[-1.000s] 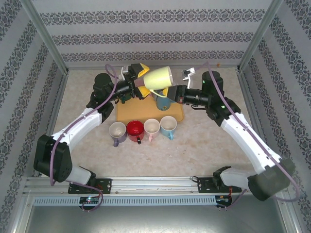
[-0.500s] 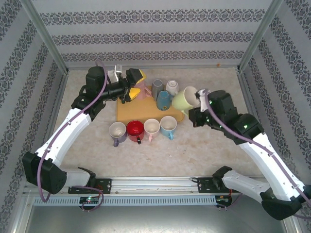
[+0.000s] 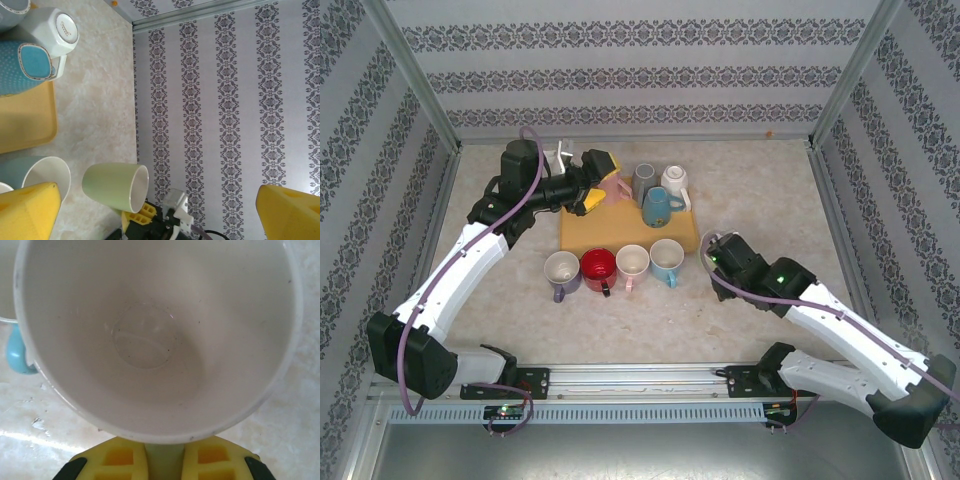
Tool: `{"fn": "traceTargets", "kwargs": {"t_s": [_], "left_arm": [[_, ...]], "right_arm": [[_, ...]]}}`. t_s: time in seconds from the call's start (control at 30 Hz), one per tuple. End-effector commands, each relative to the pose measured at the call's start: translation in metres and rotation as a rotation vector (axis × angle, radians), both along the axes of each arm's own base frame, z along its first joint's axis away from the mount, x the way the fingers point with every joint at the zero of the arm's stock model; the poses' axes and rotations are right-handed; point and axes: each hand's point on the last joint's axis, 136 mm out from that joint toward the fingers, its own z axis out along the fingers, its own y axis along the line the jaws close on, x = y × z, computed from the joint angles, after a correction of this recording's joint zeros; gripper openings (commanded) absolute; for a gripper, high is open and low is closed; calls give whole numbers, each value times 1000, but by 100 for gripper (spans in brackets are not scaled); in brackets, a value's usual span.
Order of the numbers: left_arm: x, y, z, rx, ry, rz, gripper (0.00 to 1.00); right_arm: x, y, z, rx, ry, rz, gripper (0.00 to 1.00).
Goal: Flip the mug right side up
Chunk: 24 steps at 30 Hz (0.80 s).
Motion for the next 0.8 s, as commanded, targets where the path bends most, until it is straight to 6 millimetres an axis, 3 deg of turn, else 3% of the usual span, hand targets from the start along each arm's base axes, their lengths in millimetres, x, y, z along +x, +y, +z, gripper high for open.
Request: {"fn": "traceTargets", "kwargs": {"t_s": [0.0,0.37,0.77], "left_arm": [[-1,5,-1,25,-23,8,100],[0,5,-4,33,-14,5,100],[0,4,-7,37,-6,0,100]], "right_arm": [[18,8,0,67,-89,-96,0],[22,25,-47,79,-3,-124,0],[25,43,-67,116,47,-137,0]]}}
